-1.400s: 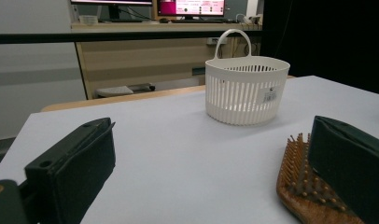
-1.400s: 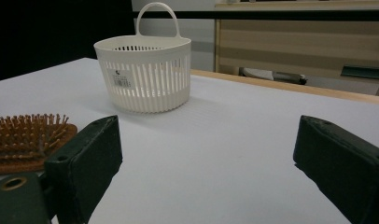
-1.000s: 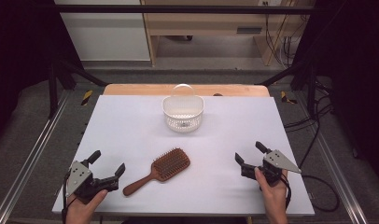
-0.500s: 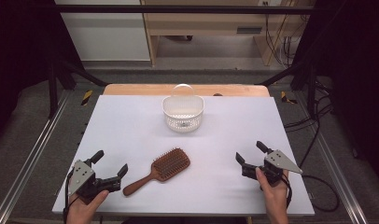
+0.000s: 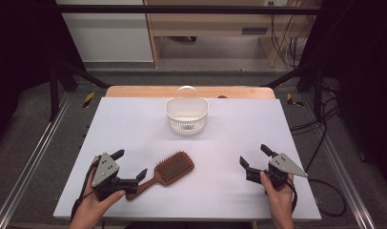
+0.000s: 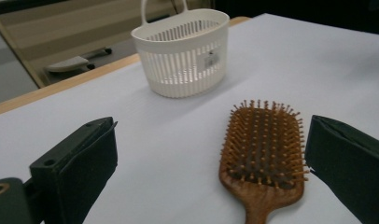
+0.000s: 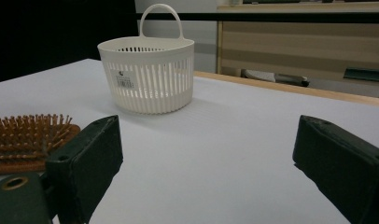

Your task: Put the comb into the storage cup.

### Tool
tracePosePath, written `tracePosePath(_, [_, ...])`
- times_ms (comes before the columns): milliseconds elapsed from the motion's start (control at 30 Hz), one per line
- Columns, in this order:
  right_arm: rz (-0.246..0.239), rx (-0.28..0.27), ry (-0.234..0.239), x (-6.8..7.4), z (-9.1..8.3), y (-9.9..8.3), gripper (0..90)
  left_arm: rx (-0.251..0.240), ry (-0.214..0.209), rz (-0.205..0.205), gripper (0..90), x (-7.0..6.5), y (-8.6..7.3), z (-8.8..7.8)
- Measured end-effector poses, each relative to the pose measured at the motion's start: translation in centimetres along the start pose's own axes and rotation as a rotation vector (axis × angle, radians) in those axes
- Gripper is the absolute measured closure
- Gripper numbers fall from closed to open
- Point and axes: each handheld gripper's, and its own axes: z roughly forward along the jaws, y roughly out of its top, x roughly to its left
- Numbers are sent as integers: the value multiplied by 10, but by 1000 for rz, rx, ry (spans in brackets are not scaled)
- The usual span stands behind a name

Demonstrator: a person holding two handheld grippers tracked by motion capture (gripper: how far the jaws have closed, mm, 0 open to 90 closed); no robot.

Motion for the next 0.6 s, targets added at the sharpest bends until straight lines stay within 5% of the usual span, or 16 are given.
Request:
tracePosePath(400, [-6,9,6,2,2,-1,83,134,-72,80,30,-19,12,24])
tracePosePath(600, [-16,14,17,3,4,0,82,135,-95,124,34,-24,14,30])
